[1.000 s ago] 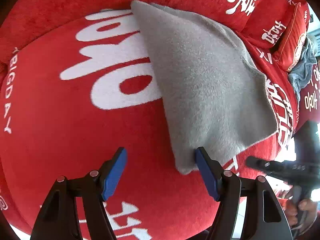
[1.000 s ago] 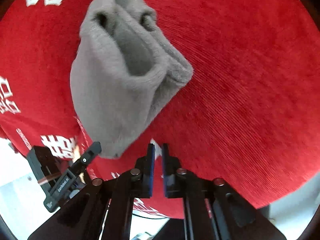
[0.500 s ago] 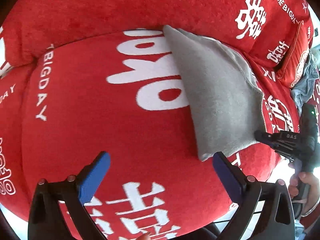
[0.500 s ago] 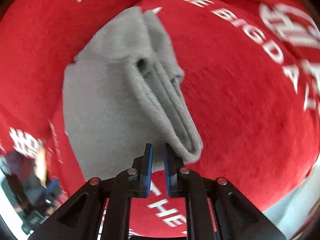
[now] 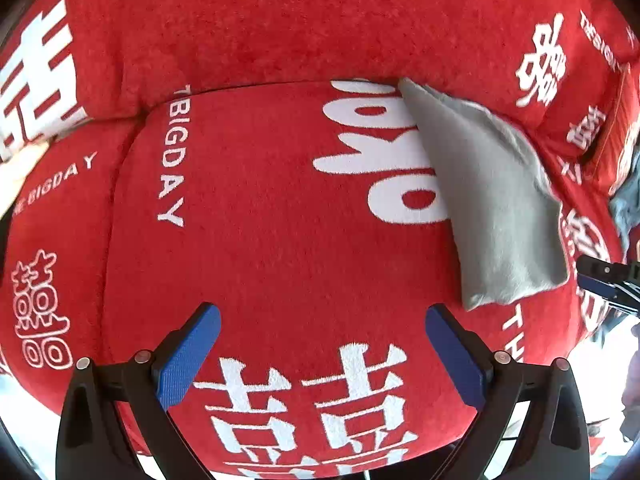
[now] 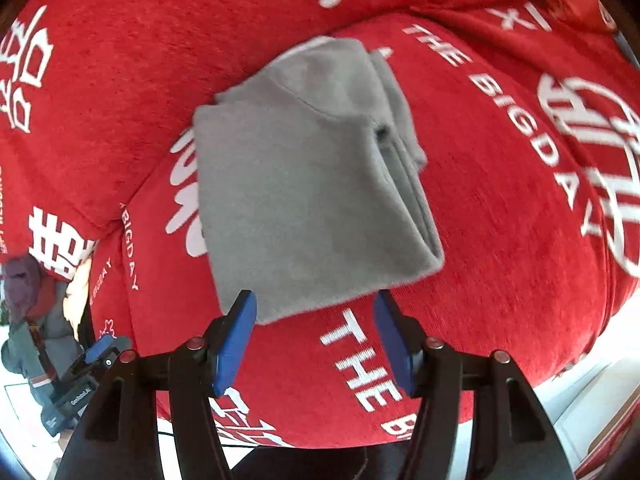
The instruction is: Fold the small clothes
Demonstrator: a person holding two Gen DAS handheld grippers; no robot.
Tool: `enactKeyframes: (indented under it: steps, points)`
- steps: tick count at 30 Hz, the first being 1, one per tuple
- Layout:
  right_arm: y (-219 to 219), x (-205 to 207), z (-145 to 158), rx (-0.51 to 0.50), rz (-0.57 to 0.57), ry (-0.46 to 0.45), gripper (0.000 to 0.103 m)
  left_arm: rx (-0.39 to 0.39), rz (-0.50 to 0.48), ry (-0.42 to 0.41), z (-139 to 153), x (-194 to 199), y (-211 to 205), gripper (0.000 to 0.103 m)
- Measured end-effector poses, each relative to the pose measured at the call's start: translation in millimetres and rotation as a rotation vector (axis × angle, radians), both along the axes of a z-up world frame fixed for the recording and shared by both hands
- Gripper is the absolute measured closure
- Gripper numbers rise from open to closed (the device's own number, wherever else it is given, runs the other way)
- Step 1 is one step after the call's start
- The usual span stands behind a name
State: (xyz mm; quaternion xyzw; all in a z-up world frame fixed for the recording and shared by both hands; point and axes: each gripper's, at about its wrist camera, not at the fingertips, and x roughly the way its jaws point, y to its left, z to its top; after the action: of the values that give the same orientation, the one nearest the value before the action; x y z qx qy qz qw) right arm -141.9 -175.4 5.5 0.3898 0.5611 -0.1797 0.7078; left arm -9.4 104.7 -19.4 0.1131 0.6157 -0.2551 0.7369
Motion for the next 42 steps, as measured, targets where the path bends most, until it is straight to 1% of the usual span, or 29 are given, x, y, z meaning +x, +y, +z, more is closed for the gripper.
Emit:
enactKeyframes:
  steps: [3, 5, 6, 9, 11, 13, 16, 18, 19, 20, 23, 25, 28, 30, 32, 33, 34, 35, 37, 38, 39, 41, 42]
  points:
    - [-16.3, 8.9, 0.7, -0.014, 0.044, -0.004, 0.038, 0.012, 0.010, -0.017, -1.3, 5.8, -7.0, 0.001]
    - [-30.4, 13.1, -1.4, -0.006, 0.065, -0.021, 0.038, 0.054, 0.002, -0.028, -3.7, 6.9, -23.1, 0.001]
    - [-36.6, 14.9, -2.1, 0.003, 0.077, -0.029, 0.038, 0.063, 0.004, -0.037, -3.7, 6.3, -29.7, 0.001]
    - [-62.0, 20.9, -4.6, 0.023, 0.123, -0.045, 0.038, 0.045, 0.034, -0.041, -1.5, 4.3, -53.2, 0.001]
    - [-80.3, 25.3, -6.1, 0.034, 0.148, -0.054, 0.038, 0.016, 0.065, -0.021, -3.7, 2.6, -72.9, 0.001]
    - [-102.9, 29.2, -10.1, 0.039, 0.161, -0.063, 0.038, 0.016, 0.075, 0.000, -10.4, 0.6, -88.7, 0.001]
    - [-141.4, 31.4, -22.0, 0.054, 0.129, -0.086, 0.038, 0.031, 0.082, 0.025, -25.8, -2.9, -120.0, 0.001]
    - [-169.9, 30.7, -36.8, 0.121, 0.081, -0.125, 0.038, 0.046, 0.084, 0.035, -35.9, -5.8, -138.1, 0.001]
    - [-176.2, 30.6, -41.9, 0.139, 0.070, -0.132, 0.038, 0.056, 0.088, 0.043, -41.9, -7.6, -148.2, 0.001]
    - [-187.2, 31.2, -52.4, 0.179, 0.056, -0.142, 0.038, 0.061, 0.091, 0.046, -44.0, -9.0, -153.5, 0.001]
    - [-198.7, 35.0, -74.5, 0.230, 0.057, -0.132, 0.038, 0.061, 0.097, 0.057, -48.3, -13.0, -168.1, 0.001]
    - [-201.2, 38.0, -81.8, 0.241, 0.066, -0.139, 0.038, 0.075, 0.087, 0.055, -50.1, -14.7, -176.1, 0.001]
    - [-198.6, 46.9, -86.3, 0.285, 0.081, -0.212, 0.038, 0.085, 0.075, 0.046, -49.9, -13.9, -181.5, 0.001]
    - [-193.5, 54.9, -92.2, 0.298, 0.090, -0.205, 0.038, 0.080, 0.065, 0.044, -51.5, -11.6, -183.1, 0.001]
    - [-188.4, 61.7, -103.4, 0.331, 0.081, -0.193, 0.039, 0.085, 0.052, 0.046, -56.2, -8.5, -185.1, 0.001]
    - [-186.6, 64.1, -108.2, 0.346, 0.076, -0.187, 0.046, 0.092, 0.042, 0.051, -59.9, -6.7, -186.3, 0.001]
    - [-186.4, 66.2, -111.5, 0.357, 0.074, -0.186, 0.057, 0.098, 0.034, 0.058, -63.1, -5.2, -187.1, 0.001]
    - [-185.2, 67.7, -112.6, 0.367, 0.071, -0.187, 0.080, 0.095, 0.034, 0.062, -64.4, -3.3, -186.9, 0.001]
    - [-186.3, 67.3, -105.5, 0.341, 0.070, -0.201, 0.095, 0.084, 0.035, 0.058, -62.0, -1.7, -186.0, 0.001]
    - [-186.7, 65.8, -97.4, 0.333, 0.074, -0.222, 0.095, 0.082, 0.034, 0.052, -60.8, -1.8, -185.2, 0.001]
    - [-185.9, 63.4, -87.2, 0.302, 0.083, -0.231, 0.095, 0.083, 0.033, 0.049, -60.3, -1.4, -184.3, 0.001]
    - [-182.1, 61.1, -76.6, 0.246, 0.111, -0.218, 0.095, 0.079, 0.034, 0.052, -60.5, -0.5, -181.9, 0.001]
    - [-178.8, 61.0, -78.2, 0.219, 0.139, -0.189, 0.095, 0.079, 0.038, 0.056, -61.3, -0.1, -181.0, 0.001]
